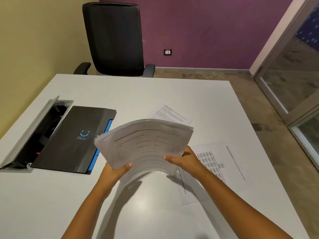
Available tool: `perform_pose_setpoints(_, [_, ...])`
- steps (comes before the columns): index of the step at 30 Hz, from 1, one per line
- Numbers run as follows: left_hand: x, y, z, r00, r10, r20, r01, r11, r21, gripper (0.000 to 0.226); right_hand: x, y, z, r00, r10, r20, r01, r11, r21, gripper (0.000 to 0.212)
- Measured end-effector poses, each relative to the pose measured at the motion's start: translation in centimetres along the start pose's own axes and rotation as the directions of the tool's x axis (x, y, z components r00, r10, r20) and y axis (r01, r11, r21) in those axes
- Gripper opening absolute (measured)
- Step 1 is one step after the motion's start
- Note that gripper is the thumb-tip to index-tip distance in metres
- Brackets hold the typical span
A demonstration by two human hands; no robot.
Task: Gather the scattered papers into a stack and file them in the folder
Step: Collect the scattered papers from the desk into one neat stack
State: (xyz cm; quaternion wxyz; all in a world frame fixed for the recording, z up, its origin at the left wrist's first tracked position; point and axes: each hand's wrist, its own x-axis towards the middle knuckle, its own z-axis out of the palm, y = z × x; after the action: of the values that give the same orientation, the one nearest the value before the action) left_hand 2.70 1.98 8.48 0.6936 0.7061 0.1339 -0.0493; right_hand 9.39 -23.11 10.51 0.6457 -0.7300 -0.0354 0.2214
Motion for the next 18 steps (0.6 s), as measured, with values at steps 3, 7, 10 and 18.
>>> perform_pose_setpoints(3, [-0.2, 0.4, 0.7, 1.0, -0.005, -0.009, 0.005, 1.0, 0.027, 0.049, 0.1, 0.6, -0.1, 0.999, 0.036, -0.013, -0.037, 0.996, -0.077, 0.03])
perform_pose_setpoints(7, [-0.4, 0.0, 0.9, 1.0, -0.009, -0.02, 0.011, 0.998, 0.055, 0.042, 0.1, 2.1, -0.4, 0.996, 0.09, -0.016, -0.092, 0.987, -0.135, 0.031])
perform_pose_setpoints(10, [-0.9, -1.1, 1.6, 0.998, -0.043, -0.052, 0.048, 0.995, 0.085, 0.037, -0.3, 4.1, 0.1, 0.986, 0.159, -0.054, -0.167, 0.958, -0.235, 0.04])
perform_pose_setpoints(18, [-1.3, -4.0, 0.3, 0.97, -0.171, -0.171, 0.188, 0.978, 0.087, 0.016, -0.8, 5.1, 1.0, 0.998, 0.068, 0.012, -0.065, 0.986, -0.156, 0.045])
